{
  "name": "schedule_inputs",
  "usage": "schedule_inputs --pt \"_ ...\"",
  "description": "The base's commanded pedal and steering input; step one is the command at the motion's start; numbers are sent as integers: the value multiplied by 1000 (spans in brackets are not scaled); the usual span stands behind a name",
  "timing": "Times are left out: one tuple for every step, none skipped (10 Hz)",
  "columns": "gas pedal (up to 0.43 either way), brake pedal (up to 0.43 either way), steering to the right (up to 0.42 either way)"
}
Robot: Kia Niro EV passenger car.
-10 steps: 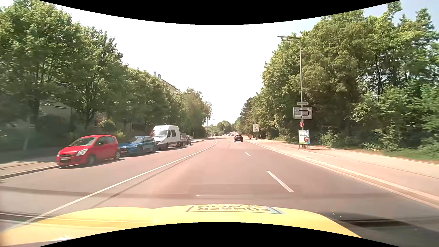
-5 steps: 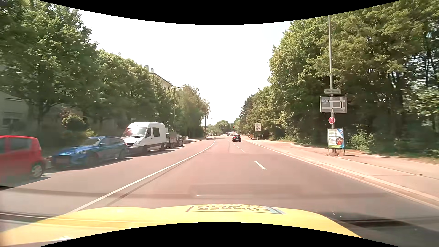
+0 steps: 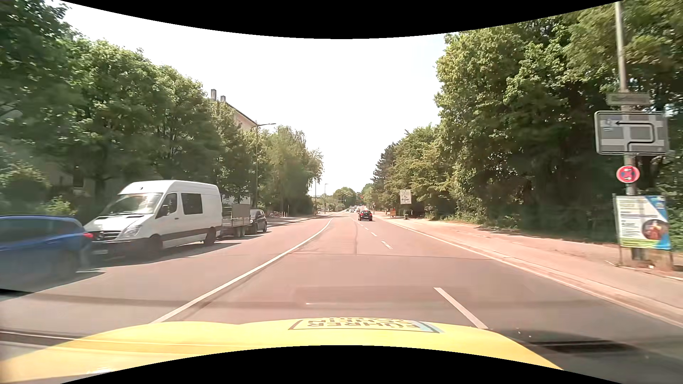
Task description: Follow the waypoints while adhering to traffic rules and regulations
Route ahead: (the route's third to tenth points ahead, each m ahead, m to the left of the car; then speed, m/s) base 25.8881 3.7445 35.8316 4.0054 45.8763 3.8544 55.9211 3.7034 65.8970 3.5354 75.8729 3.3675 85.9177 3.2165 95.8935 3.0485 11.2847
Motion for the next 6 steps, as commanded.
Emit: schedule_inputs --pt "28 0 6" --pt "28 0 6" --pt "28 0 6" --pt "28 0 5" --pt "28 0 4" --pt "28 0 2"
